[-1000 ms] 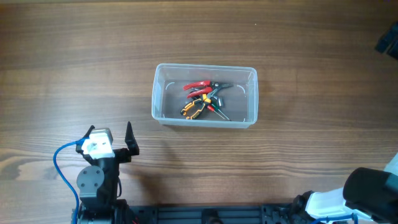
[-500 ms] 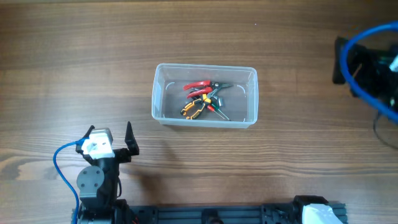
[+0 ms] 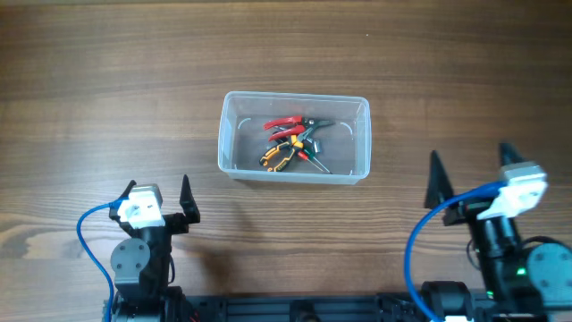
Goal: Pack container
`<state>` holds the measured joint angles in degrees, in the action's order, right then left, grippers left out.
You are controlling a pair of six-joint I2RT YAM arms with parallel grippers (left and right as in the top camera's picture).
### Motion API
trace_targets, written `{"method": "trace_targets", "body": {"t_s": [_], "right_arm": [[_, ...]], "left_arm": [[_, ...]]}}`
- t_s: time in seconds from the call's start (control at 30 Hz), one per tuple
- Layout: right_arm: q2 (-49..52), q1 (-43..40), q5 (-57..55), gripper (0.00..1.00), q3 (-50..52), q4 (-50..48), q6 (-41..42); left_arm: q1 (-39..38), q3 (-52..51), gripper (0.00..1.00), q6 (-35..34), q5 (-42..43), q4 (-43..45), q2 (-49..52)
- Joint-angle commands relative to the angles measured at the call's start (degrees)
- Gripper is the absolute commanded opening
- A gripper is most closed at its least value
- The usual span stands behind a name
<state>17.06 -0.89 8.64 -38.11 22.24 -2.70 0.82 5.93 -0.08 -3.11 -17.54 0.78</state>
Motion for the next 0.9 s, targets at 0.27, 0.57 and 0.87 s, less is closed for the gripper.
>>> {"method": "trace_targets", "body": {"t_s": [0.27,0.57,0.87], "right_arm": [[-12.87,0.39,3.23,1.0,28.52,-17.16,9.31],[-14.88,0.39,0.85,1.0,34.82,-18.62,8.46],[-16.92,0.39,0.85,1.0,35.91,-18.84,-0.72]], "left_arm": [[0.31,-0.48,1.0,0.96,-0.57,0.17,-0.5],[0.31,-0.48,1.0,0.96,-0.57,0.17,-0.5],[0.31,-0.48,1.0,0.96,-0.57,0.17,-0.5]]}}
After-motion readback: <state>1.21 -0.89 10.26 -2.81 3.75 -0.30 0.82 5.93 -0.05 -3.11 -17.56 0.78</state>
